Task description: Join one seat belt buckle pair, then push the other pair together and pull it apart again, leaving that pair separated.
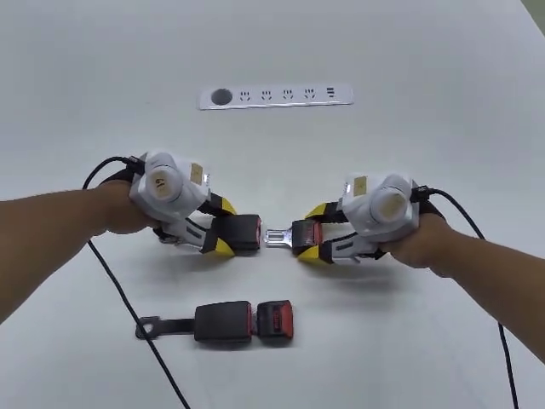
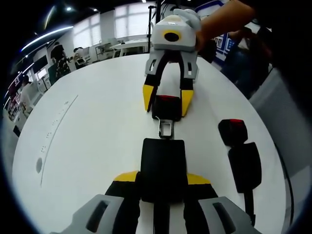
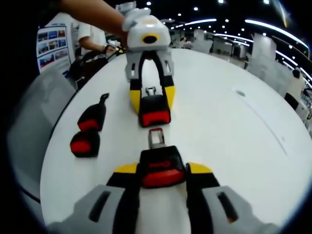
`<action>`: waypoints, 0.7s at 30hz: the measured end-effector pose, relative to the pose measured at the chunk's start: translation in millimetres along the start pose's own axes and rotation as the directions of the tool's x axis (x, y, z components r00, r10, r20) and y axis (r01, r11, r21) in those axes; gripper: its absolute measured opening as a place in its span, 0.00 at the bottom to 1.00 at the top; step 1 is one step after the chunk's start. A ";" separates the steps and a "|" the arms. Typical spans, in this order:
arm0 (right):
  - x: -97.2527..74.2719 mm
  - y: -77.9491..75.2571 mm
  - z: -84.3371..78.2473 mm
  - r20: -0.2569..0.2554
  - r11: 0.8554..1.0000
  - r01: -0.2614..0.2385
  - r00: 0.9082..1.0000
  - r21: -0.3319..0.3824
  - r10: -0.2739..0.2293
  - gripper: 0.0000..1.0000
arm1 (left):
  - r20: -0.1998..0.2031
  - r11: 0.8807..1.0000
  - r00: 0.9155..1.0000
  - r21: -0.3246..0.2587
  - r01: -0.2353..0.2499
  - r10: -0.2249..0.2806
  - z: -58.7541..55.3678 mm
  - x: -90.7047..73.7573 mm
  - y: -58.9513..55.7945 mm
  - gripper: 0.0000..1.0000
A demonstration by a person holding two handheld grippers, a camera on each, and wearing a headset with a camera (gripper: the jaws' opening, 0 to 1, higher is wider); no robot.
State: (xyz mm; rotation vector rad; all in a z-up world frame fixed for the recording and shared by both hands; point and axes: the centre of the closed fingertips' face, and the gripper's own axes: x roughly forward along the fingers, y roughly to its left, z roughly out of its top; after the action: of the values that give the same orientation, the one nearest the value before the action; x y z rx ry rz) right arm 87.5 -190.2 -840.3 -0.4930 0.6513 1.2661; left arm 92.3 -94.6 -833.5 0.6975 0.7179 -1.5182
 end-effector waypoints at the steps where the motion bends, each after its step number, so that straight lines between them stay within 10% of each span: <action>1: -2.1 0.6 -2.3 -0.003 1.000 0.000 1.000 0.005 0.000 0.36 | 0.000 1.000 1.000 0.000 0.000 0.000 -0.1 0.0 0.0 0.35; 21: -42.1 -0.6 -38.6 -0.007 0.998 0.055 0.998 0.029 -0.055 0.37 | -0.003 1.000 1.000 -0.003 -0.001 0.000 -0.7 -1.2 -0.1 0.35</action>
State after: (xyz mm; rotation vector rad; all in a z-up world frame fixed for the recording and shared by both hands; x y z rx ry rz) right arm 74.4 -245.8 -839.3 -0.4877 0.6563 1.2021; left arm 92.3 -93.3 -833.0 0.6980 0.7223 -1.5155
